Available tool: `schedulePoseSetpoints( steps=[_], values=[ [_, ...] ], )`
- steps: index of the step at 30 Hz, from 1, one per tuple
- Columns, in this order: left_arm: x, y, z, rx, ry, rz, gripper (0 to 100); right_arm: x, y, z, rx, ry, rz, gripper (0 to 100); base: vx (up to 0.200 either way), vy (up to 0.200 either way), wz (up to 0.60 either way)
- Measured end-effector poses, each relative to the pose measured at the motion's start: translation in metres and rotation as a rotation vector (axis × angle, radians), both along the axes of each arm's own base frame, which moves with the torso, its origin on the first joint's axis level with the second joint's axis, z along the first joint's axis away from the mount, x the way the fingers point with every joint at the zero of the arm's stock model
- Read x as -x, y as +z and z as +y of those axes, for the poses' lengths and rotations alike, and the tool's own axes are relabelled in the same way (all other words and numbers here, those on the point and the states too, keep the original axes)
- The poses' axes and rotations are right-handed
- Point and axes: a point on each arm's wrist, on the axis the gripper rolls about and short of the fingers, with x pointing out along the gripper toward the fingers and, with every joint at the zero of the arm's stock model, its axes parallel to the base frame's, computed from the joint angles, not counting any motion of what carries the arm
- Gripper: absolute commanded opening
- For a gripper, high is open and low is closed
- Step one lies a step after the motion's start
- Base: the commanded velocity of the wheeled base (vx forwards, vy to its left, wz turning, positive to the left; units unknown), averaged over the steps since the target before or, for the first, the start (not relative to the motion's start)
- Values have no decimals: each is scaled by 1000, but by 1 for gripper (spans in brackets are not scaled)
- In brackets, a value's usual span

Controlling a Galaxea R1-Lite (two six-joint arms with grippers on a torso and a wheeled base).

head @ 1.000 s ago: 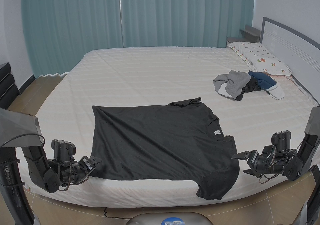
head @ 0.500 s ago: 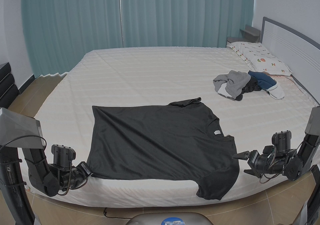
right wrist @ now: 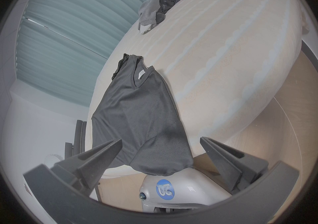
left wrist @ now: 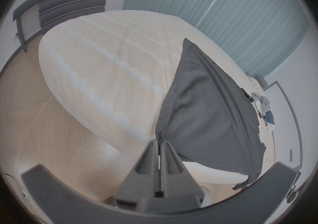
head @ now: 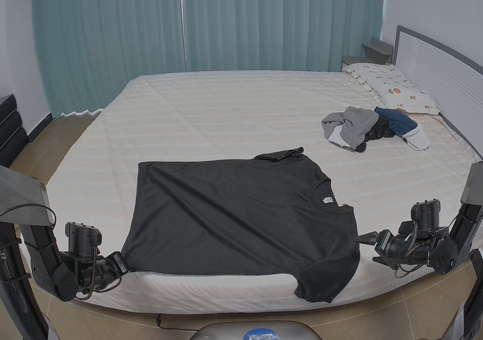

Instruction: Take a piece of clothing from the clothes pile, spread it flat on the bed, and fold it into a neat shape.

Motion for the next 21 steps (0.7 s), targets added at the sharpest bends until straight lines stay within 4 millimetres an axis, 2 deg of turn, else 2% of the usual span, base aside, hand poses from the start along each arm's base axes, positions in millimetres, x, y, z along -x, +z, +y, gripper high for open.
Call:
schedulePoseSetpoints(
  steps=[7, 21],
  values=[
    [10, -2, 4, -88, -14, 32, 0, -1, -5, -1, 8, 3, 14, 100, 0, 0, 0],
    [14, -3, 3, -79, -25, 47, 0, -6, -15, 6, -1, 28, 40, 100, 0, 0, 0]
  ],
)
